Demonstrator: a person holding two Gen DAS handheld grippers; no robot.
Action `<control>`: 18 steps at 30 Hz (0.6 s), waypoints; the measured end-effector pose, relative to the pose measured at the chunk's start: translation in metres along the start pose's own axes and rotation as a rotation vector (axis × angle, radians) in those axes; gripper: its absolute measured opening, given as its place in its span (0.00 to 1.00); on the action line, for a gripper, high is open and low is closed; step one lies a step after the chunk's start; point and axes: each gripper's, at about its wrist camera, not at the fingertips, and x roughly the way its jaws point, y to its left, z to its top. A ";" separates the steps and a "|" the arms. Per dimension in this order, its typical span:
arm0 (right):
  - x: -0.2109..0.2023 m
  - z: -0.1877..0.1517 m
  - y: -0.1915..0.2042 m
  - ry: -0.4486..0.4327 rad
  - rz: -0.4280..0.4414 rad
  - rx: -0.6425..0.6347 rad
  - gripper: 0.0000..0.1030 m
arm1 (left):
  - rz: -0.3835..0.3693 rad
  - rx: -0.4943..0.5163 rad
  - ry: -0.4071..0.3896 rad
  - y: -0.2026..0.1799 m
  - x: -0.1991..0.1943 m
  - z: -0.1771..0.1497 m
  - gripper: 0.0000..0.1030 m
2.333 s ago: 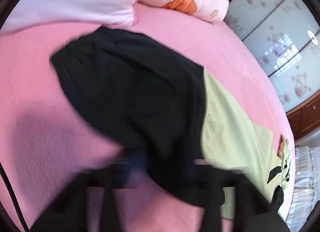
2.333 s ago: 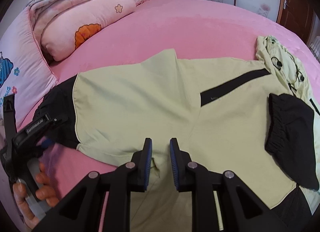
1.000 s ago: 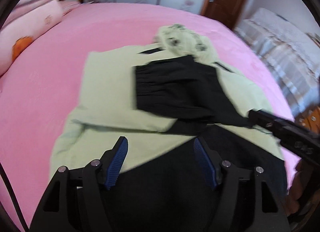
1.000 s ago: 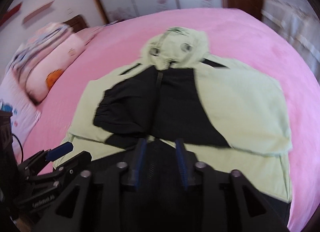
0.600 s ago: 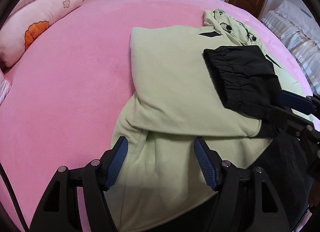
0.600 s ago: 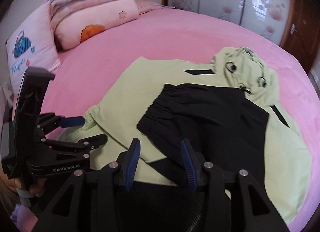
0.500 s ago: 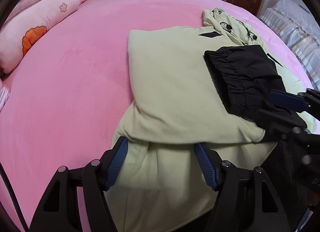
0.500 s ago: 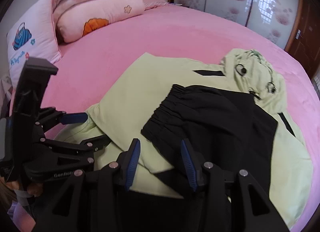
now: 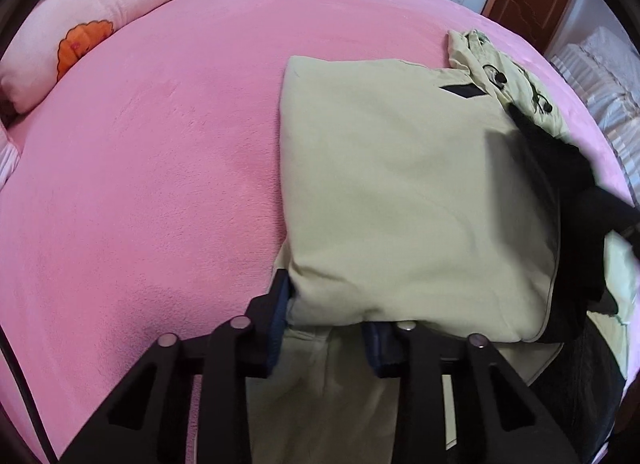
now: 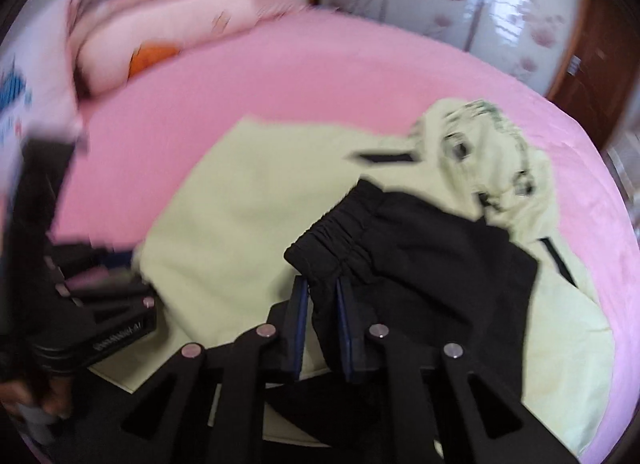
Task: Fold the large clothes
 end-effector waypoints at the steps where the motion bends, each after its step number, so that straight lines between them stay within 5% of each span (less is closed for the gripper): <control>1: -0.015 0.001 -0.016 -0.038 -0.009 0.051 0.13 | -0.002 -0.008 -0.004 0.002 -0.001 -0.001 0.23; 5: -0.061 -0.023 -0.094 -0.092 -0.077 0.261 0.13 | -0.003 -0.031 -0.011 0.007 -0.001 -0.006 0.19; 9: -0.057 -0.077 -0.152 0.075 -0.113 0.389 0.19 | 0.024 -0.006 -0.002 0.003 -0.003 -0.009 0.19; 13: -0.059 -0.118 -0.181 0.179 -0.083 0.469 0.23 | 0.076 0.099 0.023 -0.006 -0.014 -0.015 0.21; 15: -0.068 -0.124 -0.187 0.171 -0.081 0.483 0.25 | 0.133 0.164 0.021 -0.012 -0.025 -0.022 0.21; 18: -0.074 -0.121 -0.190 0.137 -0.048 0.501 0.40 | 0.141 0.209 0.020 -0.018 -0.045 -0.030 0.26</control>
